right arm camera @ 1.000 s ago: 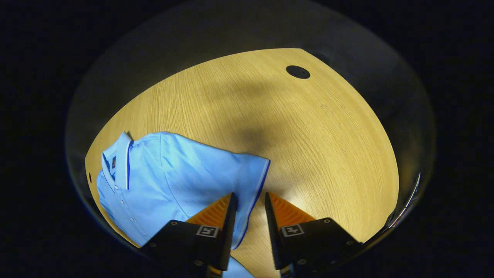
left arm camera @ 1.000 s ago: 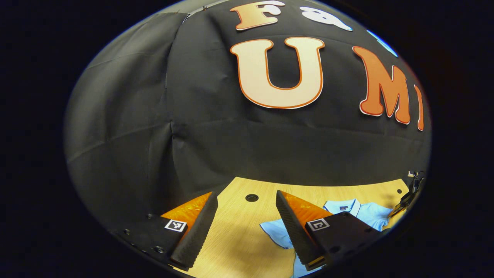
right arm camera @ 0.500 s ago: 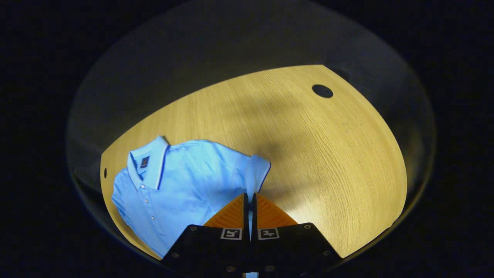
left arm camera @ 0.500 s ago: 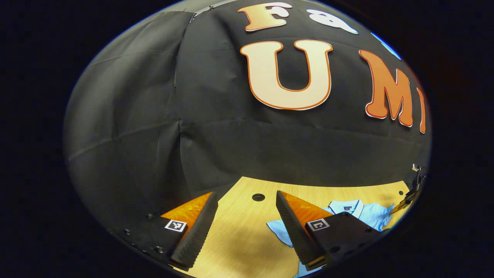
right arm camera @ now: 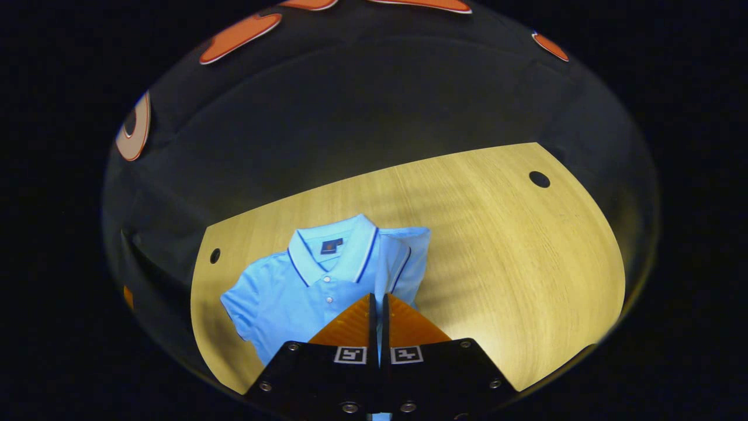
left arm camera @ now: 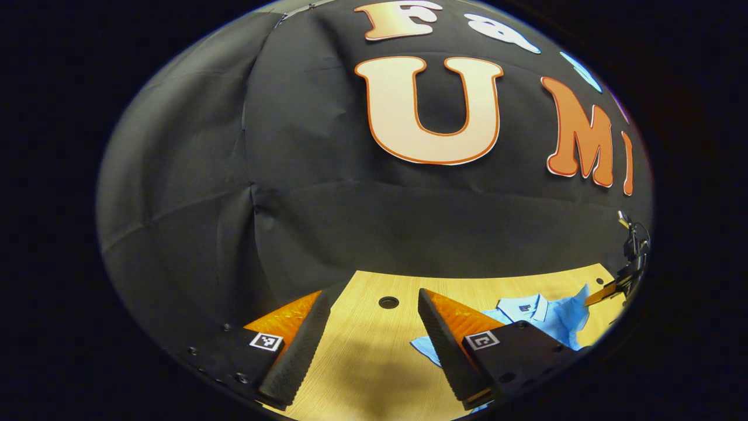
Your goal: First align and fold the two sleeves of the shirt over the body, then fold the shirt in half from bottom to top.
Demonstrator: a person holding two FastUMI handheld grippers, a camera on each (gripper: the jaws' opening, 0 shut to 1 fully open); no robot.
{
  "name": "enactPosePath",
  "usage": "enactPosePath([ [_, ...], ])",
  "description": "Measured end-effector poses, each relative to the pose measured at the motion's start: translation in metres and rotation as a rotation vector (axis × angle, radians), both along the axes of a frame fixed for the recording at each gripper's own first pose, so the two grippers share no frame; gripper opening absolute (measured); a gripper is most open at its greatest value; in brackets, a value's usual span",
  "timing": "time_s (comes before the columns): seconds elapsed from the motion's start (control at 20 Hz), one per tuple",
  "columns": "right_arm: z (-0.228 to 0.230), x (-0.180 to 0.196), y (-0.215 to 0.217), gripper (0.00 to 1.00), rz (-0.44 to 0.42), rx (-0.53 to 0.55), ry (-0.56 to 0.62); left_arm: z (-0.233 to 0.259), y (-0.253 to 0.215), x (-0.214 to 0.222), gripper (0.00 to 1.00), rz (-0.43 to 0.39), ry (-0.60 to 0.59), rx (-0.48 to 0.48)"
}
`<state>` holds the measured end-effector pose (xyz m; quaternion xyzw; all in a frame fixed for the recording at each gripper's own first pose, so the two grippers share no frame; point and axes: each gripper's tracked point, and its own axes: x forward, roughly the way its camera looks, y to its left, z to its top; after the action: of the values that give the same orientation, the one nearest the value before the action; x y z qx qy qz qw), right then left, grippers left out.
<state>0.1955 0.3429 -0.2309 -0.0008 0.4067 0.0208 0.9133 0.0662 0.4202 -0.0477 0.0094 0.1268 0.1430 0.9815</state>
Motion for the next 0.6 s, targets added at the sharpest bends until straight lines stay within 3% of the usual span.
enactPosePath([
  [0.25, -0.02, -0.006, 0.045, 0.02, 0.041, -0.041, 0.019, -0.005, 0.019, -0.006, 0.97, -0.013, 0.011, -0.007],
  [0.4, -0.03, -0.018, 0.083, 0.1, 0.112, 0.03, 0.05, -0.007, 0.026, -0.011, 0.98, -0.001, 0.018, -0.024],
  [0.5, -0.02, -0.029, 0.095, 0.23, 0.172, 0.048, 0.034, -0.011, 0.026, -0.012, 0.97, 0.011, 0.026, -0.032],
  [0.55, -0.019, -0.031, 0.093, 0.48, 0.189, 0.035, 0.018, -0.012, 0.024, -0.013, 0.98, 0.015, 0.028, -0.037],
  [0.6, -0.015, -0.034, 0.089, 0.61, 0.195, 0.025, 0.002, -0.013, 0.024, -0.013, 0.98, 0.022, 0.032, -0.04],
])
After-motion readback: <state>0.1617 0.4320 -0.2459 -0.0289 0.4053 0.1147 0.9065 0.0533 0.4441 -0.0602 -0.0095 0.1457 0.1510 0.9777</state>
